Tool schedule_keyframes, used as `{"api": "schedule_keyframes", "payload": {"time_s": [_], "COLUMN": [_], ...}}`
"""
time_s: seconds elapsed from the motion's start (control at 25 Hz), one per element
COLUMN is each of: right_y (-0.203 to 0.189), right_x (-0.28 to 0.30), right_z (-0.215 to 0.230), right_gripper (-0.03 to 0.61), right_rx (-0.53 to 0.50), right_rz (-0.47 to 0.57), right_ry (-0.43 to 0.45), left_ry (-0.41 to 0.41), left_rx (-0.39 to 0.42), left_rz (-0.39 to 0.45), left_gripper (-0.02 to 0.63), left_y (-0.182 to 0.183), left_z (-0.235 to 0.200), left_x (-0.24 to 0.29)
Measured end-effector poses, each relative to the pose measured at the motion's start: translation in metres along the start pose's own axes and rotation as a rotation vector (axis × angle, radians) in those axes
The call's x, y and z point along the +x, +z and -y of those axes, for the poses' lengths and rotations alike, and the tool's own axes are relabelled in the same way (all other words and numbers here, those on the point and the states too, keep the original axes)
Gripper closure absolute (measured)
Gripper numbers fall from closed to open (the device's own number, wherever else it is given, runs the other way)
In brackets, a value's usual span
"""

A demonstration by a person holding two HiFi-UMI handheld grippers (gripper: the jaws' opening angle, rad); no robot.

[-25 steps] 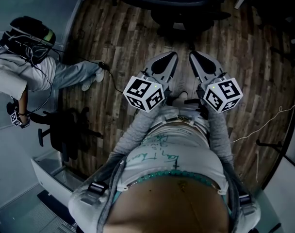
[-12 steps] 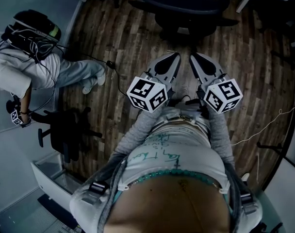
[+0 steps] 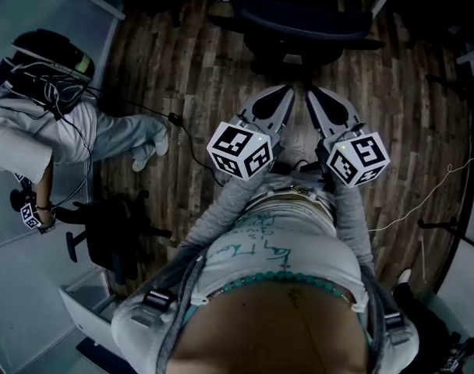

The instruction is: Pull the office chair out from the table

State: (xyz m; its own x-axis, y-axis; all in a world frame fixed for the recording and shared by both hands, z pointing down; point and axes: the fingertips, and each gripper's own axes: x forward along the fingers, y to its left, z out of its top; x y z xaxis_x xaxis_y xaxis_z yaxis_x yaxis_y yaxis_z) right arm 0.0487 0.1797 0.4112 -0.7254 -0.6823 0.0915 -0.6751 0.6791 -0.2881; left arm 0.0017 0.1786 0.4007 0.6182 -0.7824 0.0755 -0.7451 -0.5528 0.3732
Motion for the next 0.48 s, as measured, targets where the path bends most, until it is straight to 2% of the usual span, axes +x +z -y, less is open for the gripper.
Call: {"api": "schedule_keyframes", "payload": {"time_s": [0.48], "right_y": [0.017], "right_x": [0.021], "right_z": [-0.002], "right_gripper": [0.546], "right_rx": [-0.022], "right_rz": [0.072], "right_ry": [-0.145], "left_ry": [-0.117], "left_rx": [0.058], "left_rz": [-0.031], "left_gripper": [0.603], "left_y": [0.021], "left_z": [-0.018], "left_x": [0.010]}}
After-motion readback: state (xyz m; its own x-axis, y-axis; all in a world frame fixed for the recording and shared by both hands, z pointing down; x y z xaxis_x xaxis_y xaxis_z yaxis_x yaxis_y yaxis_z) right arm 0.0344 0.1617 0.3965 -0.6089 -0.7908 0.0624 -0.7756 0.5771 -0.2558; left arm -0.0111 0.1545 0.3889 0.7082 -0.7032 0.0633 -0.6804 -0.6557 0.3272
